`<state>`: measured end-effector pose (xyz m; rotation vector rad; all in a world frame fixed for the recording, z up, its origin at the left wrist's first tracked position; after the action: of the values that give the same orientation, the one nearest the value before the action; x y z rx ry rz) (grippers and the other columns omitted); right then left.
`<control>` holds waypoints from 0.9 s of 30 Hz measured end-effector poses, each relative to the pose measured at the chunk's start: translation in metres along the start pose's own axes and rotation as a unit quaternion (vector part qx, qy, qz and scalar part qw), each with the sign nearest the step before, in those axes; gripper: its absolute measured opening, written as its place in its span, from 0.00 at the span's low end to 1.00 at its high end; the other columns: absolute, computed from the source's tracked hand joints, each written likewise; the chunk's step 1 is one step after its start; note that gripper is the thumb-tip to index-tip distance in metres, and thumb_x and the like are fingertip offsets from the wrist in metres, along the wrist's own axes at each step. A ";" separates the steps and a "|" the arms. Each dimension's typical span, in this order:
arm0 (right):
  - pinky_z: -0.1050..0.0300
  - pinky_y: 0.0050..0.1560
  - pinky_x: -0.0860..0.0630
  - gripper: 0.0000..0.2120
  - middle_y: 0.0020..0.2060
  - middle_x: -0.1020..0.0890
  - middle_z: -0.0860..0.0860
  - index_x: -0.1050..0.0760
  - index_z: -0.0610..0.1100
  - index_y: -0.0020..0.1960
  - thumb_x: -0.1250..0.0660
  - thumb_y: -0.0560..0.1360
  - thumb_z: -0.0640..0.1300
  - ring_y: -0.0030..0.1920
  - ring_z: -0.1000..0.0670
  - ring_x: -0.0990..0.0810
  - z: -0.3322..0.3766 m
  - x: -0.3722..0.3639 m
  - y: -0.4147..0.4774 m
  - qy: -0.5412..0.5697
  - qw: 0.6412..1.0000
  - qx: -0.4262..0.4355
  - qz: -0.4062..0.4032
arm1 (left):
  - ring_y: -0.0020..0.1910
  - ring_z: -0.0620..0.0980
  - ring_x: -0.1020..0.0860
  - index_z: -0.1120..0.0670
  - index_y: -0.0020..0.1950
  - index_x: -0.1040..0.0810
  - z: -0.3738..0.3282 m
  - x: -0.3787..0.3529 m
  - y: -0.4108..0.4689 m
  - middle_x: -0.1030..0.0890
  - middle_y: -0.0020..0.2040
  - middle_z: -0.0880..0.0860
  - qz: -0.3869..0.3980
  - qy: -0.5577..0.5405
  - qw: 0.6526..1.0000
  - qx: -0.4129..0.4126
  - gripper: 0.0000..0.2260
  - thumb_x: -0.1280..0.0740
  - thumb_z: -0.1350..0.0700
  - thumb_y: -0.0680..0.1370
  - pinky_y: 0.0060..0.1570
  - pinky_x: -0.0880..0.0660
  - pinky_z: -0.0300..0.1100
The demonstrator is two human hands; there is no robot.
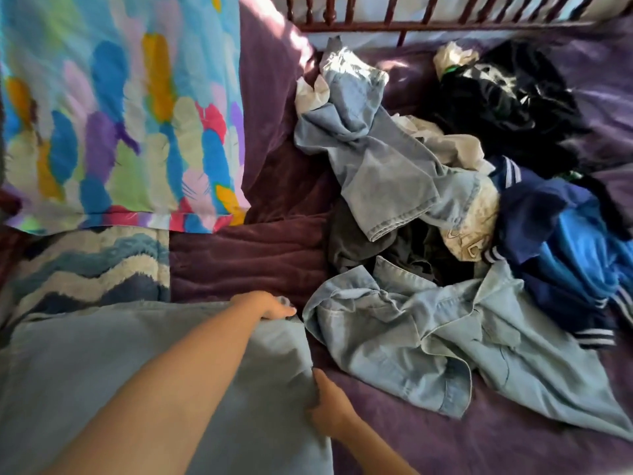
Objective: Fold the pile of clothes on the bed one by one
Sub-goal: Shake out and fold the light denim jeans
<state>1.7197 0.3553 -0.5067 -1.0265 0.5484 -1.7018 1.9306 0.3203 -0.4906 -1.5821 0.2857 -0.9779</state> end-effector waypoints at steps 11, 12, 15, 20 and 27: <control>0.53 0.57 0.28 0.32 0.64 0.26 0.46 0.47 0.43 0.74 0.40 0.73 0.38 0.62 0.43 0.26 -0.003 0.004 -0.003 -0.009 1.000 0.026 0.000 | 0.60 0.56 0.27 0.57 0.54 0.22 -0.050 0.035 0.002 0.23 0.60 0.56 -0.248 0.061 0.959 -0.123 0.16 0.41 0.47 0.79 0.54 0.34 0.48; 0.54 0.59 0.29 0.35 0.67 0.29 0.47 0.50 0.44 0.76 0.40 0.72 0.38 0.64 0.44 0.28 -0.003 0.003 -0.005 -0.004 1.000 0.023 -0.005 | 0.63 0.55 0.30 0.55 0.57 0.22 -0.052 0.030 0.002 0.25 0.61 0.54 -0.291 0.073 0.947 -0.114 0.17 0.42 0.46 0.80 0.59 0.36 0.50; 0.56 0.62 0.31 0.40 0.73 0.39 0.45 0.63 0.48 0.77 0.42 0.74 0.37 0.67 0.44 0.31 -0.009 -0.009 -0.010 -0.013 1.000 -0.015 -0.004 | 0.65 0.57 0.35 0.52 0.62 0.26 -0.046 0.016 -0.001 0.31 0.66 0.55 -0.315 -0.054 0.942 -0.104 0.18 0.44 0.43 0.80 0.61 0.37 0.53; 0.51 0.48 0.21 0.33 0.60 0.23 0.41 0.35 0.52 0.71 0.33 0.68 0.40 0.56 0.42 0.21 0.009 -0.005 -0.029 -0.245 0.941 0.094 -0.213 | 0.70 0.64 0.35 0.51 0.71 0.31 -0.033 -0.013 -0.043 0.35 0.72 0.64 -0.443 -0.046 0.878 -0.176 0.27 0.31 0.50 0.73 0.62 0.34 0.62; 0.42 0.69 0.41 0.29 0.76 0.44 0.54 0.45 0.49 0.76 0.49 0.79 0.60 0.73 0.42 0.40 -0.001 -0.009 -0.011 -0.313 0.950 0.009 -0.014 | 0.69 0.66 0.35 0.51 0.70 0.30 0.021 -0.109 -0.053 0.36 0.71 0.66 -0.352 0.052 0.929 -0.098 0.33 0.25 0.46 0.67 0.60 0.33 0.66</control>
<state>1.7134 0.3673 -0.5022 -1.4786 0.1026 -1.2939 1.8609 0.4220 -0.4883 -1.8610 -0.1402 -1.6281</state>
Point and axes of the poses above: each hand's wrist, its own y-axis towards the middle knuckle, its own x-axis out of the back of the hand, z = x × y, the point moved 4 cm from there along y, towards the middle knuckle
